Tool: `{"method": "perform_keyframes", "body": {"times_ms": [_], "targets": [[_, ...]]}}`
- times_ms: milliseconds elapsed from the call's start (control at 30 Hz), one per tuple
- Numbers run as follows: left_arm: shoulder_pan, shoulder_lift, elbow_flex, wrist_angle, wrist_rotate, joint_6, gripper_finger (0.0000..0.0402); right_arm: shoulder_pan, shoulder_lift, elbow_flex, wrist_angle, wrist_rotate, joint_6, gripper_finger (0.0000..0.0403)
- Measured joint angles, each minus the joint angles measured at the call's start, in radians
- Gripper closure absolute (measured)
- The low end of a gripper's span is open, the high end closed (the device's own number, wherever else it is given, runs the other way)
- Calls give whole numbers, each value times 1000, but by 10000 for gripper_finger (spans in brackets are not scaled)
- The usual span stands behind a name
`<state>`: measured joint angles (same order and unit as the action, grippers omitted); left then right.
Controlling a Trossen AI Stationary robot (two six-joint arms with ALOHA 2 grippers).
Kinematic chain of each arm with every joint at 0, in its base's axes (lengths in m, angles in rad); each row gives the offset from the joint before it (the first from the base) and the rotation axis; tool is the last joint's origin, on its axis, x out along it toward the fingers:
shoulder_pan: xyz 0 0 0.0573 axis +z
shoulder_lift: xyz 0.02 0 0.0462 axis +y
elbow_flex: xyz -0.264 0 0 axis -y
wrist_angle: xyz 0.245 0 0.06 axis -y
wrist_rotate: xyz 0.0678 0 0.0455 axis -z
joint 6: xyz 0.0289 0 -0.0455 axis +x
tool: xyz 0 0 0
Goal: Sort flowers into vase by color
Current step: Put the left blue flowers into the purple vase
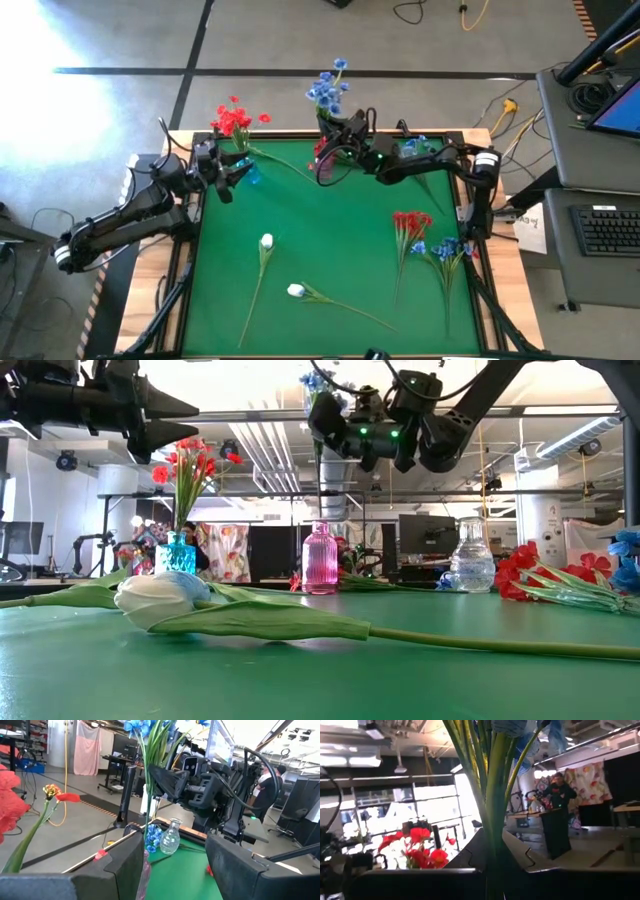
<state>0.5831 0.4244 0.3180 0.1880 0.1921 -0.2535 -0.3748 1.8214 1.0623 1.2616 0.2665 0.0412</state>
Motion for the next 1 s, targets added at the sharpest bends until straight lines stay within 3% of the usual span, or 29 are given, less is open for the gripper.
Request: {"method": "perform_keyframes", "body": {"times_ms": [1000], "targets": [[0, 31, 0, -1, -2, 8, 203, -10, -1, -22, -38, 22, 63, 377]]}}
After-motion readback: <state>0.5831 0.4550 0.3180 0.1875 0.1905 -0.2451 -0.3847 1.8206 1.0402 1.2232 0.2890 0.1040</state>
